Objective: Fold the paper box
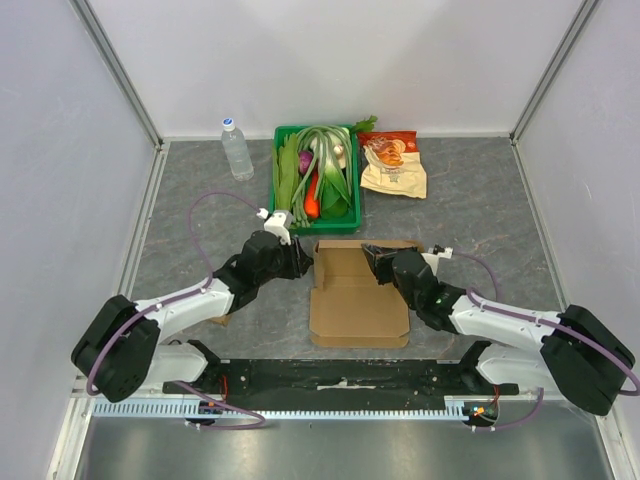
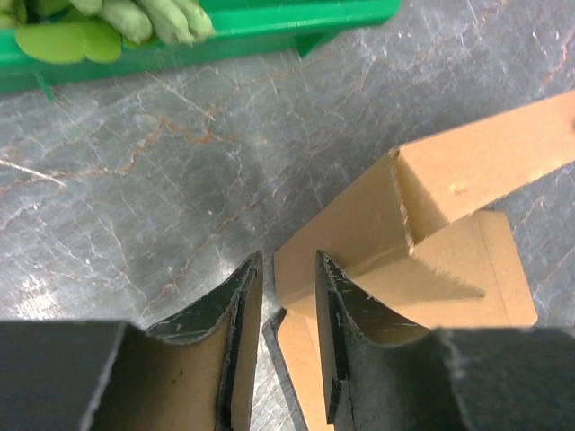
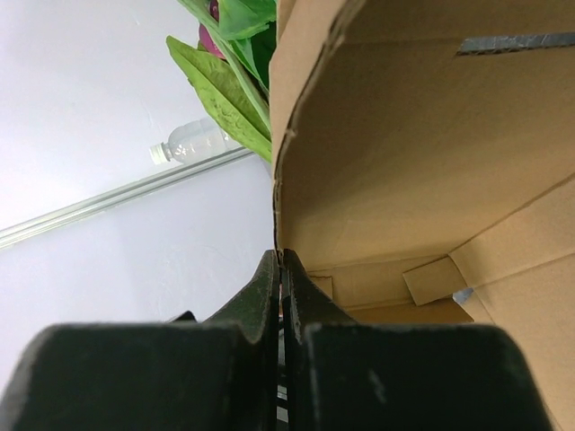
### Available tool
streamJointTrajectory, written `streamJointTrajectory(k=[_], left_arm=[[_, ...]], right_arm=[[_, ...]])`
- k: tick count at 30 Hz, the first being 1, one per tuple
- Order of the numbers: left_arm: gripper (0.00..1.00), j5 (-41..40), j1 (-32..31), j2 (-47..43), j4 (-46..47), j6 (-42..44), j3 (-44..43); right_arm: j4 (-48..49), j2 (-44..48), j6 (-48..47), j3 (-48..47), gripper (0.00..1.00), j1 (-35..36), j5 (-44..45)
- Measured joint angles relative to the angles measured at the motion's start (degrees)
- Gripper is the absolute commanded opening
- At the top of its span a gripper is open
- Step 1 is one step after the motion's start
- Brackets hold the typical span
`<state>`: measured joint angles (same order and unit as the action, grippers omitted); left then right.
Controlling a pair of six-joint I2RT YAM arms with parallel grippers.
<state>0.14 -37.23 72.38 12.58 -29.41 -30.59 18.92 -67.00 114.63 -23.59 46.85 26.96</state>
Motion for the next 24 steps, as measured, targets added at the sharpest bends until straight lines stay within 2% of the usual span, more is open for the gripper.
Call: streamJointTrajectory(k=[7, 14, 17, 21, 24], left_arm=[[0.44, 2.4, -0.2, -2.0, 1.5, 0.1, 3.4], [0.46, 1.6, -3.7, -3.9, 4.7, -0.1, 6.9], [0.44, 0.3, -5.4, -4.0, 6.1, -0.1, 8.1], [0.36, -2.9, -7.7, -4.2, 8.4, 0.0, 8.7], [0.37, -5.4, -8.4, -5.2, 9.0, 0.1, 8.9]], right_arm=[[0.8, 1.2, 0.0, 1.2, 0.0, 0.0, 0.0], [6.3, 1.8, -1.0, 4.6, 0.0, 0.0, 0.0], [7.8, 2.2, -2.3, 5.6, 0.0, 0.3, 0.1], [10.2, 2.2, -3.5, 7.0, 0.0, 0.9, 0.2], [12.0, 2.1, -3.9, 8.0, 0.0, 1.4, 0.7]])
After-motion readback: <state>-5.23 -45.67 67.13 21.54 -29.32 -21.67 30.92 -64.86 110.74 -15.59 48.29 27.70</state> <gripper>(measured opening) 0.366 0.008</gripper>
